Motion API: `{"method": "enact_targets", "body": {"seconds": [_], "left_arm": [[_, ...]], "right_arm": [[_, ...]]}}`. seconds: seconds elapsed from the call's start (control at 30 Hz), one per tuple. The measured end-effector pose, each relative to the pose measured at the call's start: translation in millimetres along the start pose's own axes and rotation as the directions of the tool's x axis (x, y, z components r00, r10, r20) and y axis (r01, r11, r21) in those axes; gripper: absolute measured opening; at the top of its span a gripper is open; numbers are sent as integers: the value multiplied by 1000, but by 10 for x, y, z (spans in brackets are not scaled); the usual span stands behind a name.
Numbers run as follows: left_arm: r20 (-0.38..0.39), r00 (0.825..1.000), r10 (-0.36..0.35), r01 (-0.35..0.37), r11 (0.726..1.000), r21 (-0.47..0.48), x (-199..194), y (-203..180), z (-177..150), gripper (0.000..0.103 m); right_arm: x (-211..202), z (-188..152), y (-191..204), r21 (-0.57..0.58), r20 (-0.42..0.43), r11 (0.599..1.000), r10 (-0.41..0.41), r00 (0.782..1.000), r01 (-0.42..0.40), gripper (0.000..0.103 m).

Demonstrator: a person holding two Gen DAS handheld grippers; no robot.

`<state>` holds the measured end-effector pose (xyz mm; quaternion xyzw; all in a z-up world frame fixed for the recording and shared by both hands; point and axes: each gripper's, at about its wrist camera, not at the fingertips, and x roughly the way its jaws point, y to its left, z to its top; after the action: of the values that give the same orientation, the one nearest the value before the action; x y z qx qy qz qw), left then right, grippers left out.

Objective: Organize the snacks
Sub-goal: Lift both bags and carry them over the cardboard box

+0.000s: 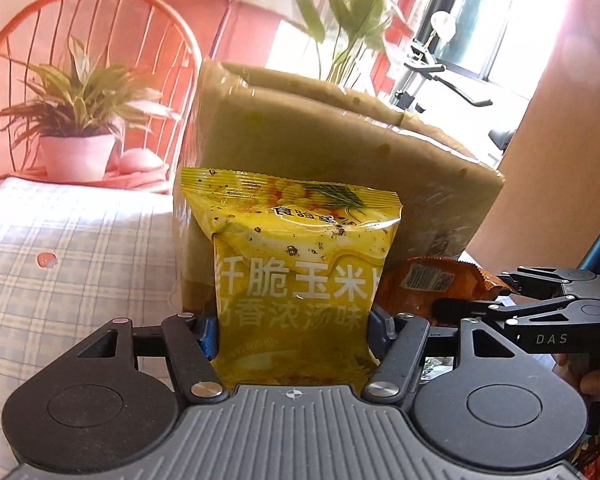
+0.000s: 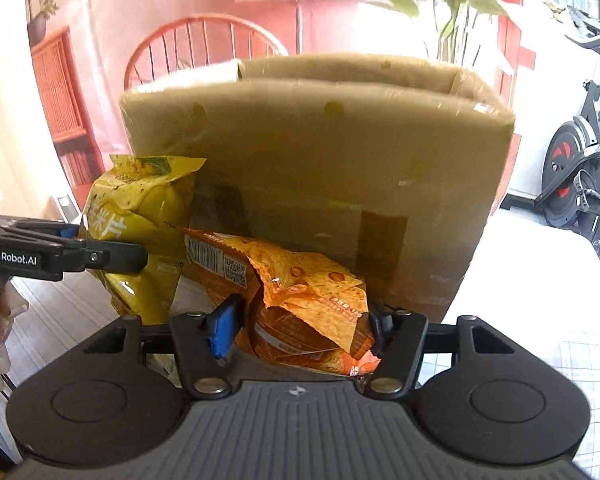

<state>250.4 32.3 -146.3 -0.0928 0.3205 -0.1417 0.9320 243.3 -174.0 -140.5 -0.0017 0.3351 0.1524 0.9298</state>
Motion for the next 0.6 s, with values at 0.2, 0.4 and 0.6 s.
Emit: {"method": "enact_targets", "body": {"seconds": [0.2,0.4,0.6], "left_arm": [[44,999,2,-4,1000,24,-234,-46,35,69],[102,995,8,-12,999,40,-441,-137,84,69],[135,991,-2,-6,998,59,-598,-193,189,69]], "right_arm": [[-188,14,8,18,62,1000,7,998,-8,63],[-401,97,45,37,128,999,-1,992,-4,63],[-578,197,97,47,186,999,-4,983,-5,63]]}}
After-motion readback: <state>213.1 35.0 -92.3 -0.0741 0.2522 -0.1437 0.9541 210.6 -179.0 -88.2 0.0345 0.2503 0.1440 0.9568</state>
